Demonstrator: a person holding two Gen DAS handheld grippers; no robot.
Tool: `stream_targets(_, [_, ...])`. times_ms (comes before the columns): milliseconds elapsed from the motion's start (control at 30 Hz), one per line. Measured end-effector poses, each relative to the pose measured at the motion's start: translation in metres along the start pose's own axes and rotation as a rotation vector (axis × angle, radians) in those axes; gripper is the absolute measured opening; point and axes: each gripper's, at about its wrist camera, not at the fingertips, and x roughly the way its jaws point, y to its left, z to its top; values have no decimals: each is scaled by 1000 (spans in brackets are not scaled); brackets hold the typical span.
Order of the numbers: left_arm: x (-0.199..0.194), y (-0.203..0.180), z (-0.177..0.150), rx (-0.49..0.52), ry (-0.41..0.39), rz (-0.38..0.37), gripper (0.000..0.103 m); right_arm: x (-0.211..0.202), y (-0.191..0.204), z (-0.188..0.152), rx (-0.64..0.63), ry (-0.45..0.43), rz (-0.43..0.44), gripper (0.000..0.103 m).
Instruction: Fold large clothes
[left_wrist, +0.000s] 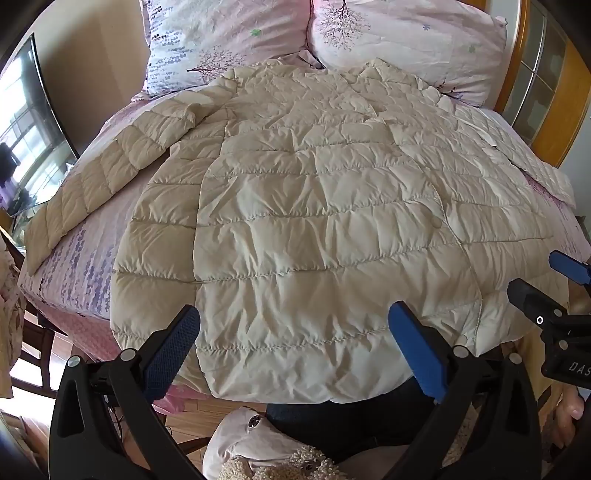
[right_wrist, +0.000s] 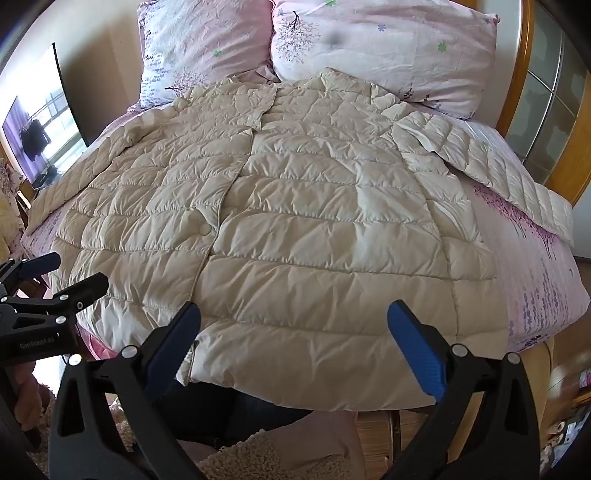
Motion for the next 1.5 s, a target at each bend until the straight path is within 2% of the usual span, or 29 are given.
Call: stream_targets(1500, [0,0,0,-1,1,0,102,2,-3,-2,7,-5,12,101])
